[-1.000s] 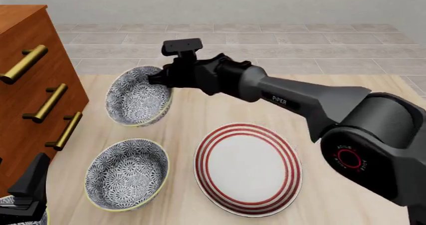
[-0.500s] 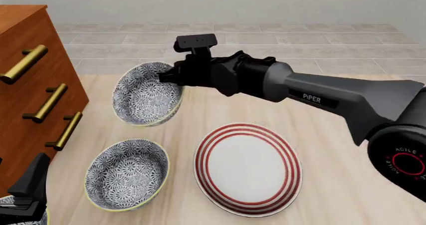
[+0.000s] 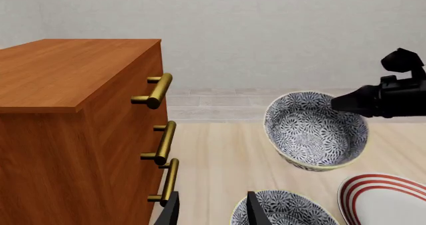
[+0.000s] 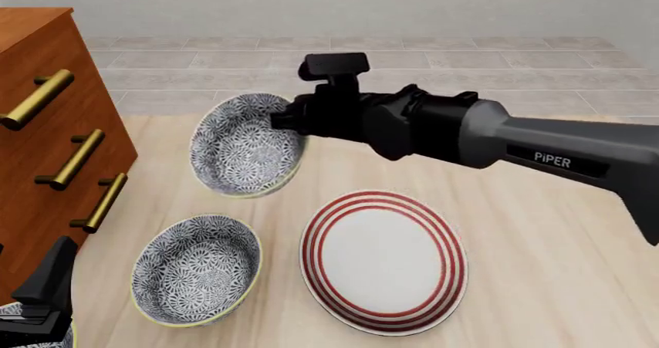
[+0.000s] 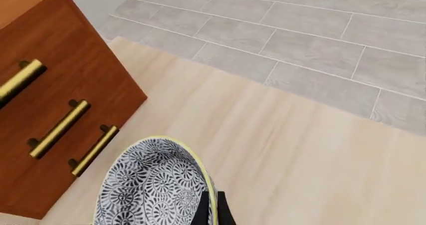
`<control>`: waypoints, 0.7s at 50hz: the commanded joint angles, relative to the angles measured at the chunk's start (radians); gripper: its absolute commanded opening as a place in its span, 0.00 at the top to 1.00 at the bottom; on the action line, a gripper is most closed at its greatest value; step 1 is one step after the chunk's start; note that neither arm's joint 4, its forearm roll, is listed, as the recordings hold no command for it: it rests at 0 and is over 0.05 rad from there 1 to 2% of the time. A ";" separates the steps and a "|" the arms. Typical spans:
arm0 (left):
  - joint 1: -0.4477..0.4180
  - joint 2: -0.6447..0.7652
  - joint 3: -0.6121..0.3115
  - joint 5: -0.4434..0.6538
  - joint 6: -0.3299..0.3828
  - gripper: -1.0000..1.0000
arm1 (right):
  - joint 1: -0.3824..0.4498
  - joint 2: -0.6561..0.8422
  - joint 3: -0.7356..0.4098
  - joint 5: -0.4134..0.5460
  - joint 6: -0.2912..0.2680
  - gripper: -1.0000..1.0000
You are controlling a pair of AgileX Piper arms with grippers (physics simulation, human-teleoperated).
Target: Pick up the bowl and put it in the front on the plate.
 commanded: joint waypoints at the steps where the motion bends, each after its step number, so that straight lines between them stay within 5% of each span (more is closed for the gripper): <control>1: 0.000 0.000 0.000 0.000 0.000 0.00 | -0.011 -0.067 0.092 -0.043 0.021 1.00; 35: 0.000 0.000 0.000 0.000 0.000 0.00 | -0.055 -0.249 0.329 -0.112 0.069 1.00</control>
